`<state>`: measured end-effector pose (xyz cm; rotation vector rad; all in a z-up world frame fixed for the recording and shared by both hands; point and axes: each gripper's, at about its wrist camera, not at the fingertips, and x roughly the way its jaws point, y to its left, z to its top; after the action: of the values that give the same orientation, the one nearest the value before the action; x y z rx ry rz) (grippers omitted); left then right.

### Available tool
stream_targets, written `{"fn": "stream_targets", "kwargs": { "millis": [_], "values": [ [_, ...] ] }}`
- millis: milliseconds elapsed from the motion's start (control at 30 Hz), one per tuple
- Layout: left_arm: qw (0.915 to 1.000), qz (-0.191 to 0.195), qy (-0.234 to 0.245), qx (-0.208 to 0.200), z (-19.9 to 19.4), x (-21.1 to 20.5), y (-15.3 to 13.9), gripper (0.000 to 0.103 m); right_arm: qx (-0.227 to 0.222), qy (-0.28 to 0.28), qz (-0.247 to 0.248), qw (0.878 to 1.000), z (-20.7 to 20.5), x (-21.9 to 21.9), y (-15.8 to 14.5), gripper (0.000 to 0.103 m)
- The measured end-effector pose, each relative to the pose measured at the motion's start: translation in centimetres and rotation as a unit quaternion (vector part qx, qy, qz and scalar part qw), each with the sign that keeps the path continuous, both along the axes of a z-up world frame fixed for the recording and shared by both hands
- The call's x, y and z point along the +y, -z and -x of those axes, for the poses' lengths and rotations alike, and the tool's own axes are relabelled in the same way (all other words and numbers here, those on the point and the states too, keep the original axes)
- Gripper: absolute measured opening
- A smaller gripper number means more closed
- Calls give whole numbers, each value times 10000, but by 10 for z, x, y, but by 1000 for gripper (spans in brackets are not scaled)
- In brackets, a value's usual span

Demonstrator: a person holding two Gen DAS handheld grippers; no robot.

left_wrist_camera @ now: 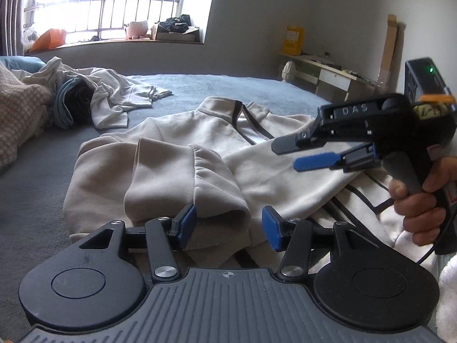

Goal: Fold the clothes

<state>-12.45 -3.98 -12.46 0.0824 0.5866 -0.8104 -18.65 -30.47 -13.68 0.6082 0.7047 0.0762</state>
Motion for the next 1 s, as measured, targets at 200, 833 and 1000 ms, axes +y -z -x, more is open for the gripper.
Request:
{"fn": "stream_targets", "kwargs": {
  "millis": [200,833,1000],
  "values": [
    [9997,-142,-214,-41,-1,29,8,51,-434,-1256,1198,9839,-26,69,-35,61],
    [9994,-337,-67,-85,-4,27,20,52,-233,-1709,3470,9219,-61,147,-7,9],
    [9997,-255,-22,-58,-11,16,17,52,-643,-581,2834,9551,-57,85,-40,6]
  ]
}}
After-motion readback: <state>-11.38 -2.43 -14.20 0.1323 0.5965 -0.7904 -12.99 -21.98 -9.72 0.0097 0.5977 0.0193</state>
